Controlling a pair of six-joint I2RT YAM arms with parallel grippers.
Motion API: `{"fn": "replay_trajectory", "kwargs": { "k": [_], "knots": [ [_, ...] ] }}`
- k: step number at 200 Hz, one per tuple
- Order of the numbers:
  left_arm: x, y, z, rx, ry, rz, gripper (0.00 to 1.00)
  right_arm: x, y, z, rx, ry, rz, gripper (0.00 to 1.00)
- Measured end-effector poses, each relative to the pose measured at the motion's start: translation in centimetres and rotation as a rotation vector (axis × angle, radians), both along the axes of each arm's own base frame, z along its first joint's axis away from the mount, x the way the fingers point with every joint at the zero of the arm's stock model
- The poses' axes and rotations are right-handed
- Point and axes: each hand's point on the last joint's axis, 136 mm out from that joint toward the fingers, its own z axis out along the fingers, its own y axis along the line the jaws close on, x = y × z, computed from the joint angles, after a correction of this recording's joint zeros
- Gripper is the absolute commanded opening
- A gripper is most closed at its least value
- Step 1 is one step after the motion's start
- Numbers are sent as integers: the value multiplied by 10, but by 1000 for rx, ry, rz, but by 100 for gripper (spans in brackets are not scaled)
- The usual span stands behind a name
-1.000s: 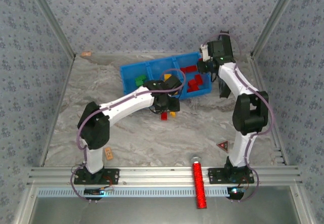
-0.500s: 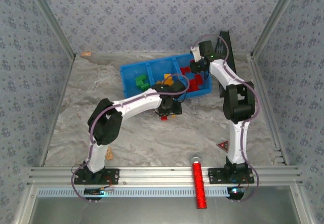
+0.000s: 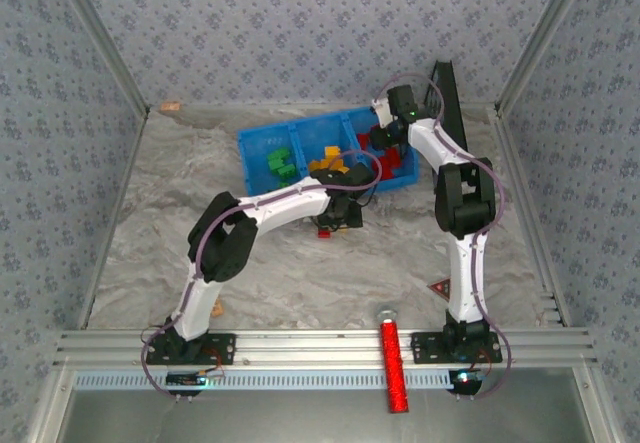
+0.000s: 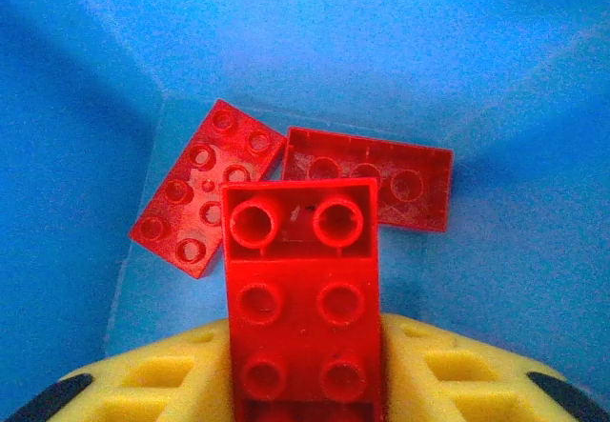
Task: Sort the legos into containers by color
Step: Place the lego in the container, then pick up the lego from the center of the table.
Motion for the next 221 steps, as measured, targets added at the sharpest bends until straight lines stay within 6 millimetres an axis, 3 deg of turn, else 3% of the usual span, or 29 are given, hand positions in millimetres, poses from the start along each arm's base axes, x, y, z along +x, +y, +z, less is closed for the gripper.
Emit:
{"fn": "replay_trajectory", "kwargs": {
  "k": [63,105,149,182,221],
  "knots": [
    [5,-6,-12,10,2,2,62,-1,1,0,4,3,6,48],
    [12,-11,-14,14,-6,6,61,-15,-2,-1,1,20,5,47],
    [17,-11,-20,24,-4,13,56,-28,-5,33,15,-28,-7,47],
    [18,-8,-25,38,6,18,44,-37,-3,62,31,-76,-13,47],
    [17,-1,-35,78,18,14,33,-56,1,77,45,-90,-12,48]
  ]
}}
